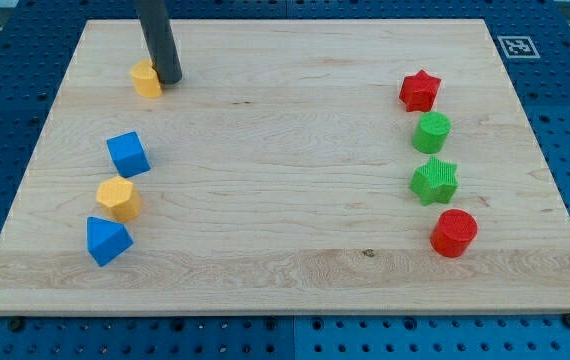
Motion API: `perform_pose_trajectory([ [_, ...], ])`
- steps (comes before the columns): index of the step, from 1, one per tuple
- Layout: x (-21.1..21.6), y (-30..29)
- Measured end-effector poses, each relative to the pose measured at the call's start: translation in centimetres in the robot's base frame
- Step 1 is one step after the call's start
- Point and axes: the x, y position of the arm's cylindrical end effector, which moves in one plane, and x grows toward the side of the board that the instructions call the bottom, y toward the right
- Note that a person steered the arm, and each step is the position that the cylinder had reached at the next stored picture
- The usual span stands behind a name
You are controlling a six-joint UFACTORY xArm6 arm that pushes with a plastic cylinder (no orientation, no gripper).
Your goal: Move the yellow heart above the blue cube
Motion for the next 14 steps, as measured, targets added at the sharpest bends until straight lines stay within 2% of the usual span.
perform_pose_trajectory([
  [4, -1.3, 3.3],
  [5, -1.3, 2.8],
  [9, -1.6, -5.6],
  [10, -3.3, -5.6],
  [14, -3.3, -6.6],
])
